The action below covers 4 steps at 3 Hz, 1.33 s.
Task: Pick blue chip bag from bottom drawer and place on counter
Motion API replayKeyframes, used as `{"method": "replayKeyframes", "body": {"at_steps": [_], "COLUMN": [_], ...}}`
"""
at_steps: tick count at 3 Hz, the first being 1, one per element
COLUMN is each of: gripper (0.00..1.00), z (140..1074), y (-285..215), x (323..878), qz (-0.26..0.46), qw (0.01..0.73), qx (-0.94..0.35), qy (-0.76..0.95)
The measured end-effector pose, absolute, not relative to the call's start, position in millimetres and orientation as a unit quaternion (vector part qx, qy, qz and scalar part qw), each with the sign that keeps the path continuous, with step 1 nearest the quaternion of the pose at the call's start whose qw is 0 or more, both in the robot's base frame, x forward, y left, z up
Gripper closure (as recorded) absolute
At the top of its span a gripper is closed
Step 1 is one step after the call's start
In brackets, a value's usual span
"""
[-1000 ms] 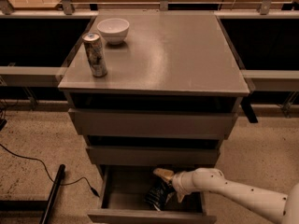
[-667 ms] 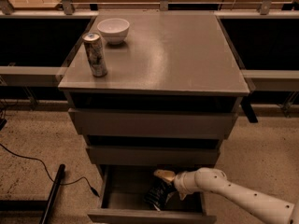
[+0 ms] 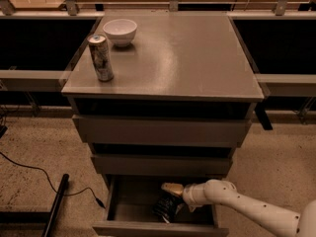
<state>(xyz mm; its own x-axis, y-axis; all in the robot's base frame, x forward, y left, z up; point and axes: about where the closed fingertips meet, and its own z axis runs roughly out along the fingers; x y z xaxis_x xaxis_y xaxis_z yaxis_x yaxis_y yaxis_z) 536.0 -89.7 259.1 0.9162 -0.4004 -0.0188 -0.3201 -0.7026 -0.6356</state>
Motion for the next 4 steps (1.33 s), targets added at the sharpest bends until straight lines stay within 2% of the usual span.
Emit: {"method": "replayKeyframes", "body": {"at_steps": [1, 3, 4], "gripper": [0.01, 0.13, 0.13], "z": [234, 192, 172], "y": [-89, -87, -91], "x": [538, 541, 543], "qz": [-0.07, -0.057, -0.05], "qw": [0.312, 0.306, 0.303], "qx": [-0.929, -0.931, -0.931], "qy": [0.187, 0.188, 0.195]}}
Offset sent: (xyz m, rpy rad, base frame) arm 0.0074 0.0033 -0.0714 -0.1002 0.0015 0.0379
